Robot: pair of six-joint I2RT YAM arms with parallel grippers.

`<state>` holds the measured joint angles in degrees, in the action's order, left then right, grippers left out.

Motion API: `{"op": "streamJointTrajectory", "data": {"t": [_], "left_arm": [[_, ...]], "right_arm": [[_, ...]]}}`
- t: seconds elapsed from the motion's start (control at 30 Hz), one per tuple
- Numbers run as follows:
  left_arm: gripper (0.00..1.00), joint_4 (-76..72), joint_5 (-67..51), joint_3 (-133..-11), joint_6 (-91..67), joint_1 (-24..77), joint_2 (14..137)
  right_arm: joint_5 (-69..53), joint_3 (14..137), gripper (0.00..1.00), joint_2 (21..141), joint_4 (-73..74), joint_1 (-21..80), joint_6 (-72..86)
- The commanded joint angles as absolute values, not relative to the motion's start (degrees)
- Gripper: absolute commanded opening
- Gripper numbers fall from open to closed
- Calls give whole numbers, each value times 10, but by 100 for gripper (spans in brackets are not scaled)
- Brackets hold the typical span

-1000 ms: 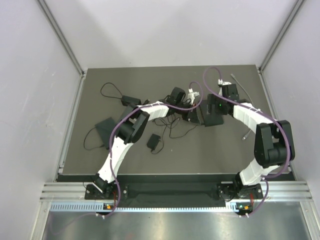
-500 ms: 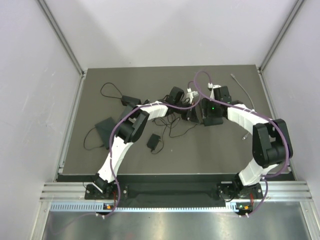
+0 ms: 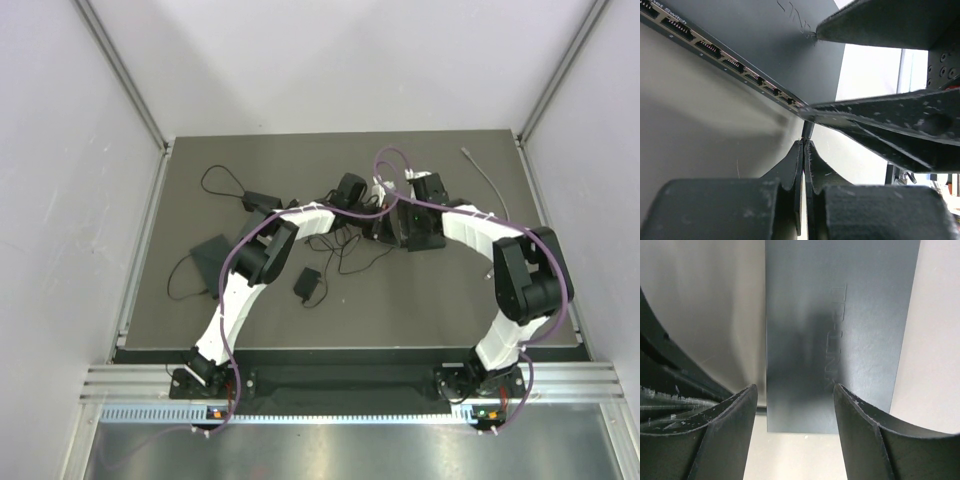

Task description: Pull the plug from the switch port

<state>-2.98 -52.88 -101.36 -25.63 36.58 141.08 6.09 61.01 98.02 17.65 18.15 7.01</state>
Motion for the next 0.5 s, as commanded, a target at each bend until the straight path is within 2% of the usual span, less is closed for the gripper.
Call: {"op": "streamJointTrajectory", "data": {"t": [0.0,0.47], "left_arm": [[0,-59,-533,-1013,-259,356,1414],[0,-23,-529,-976,-200,351,1386]], "right_arm": [[119,639,62,1002,185,200,62],[246,626,61,1027,172,201,62]]}}
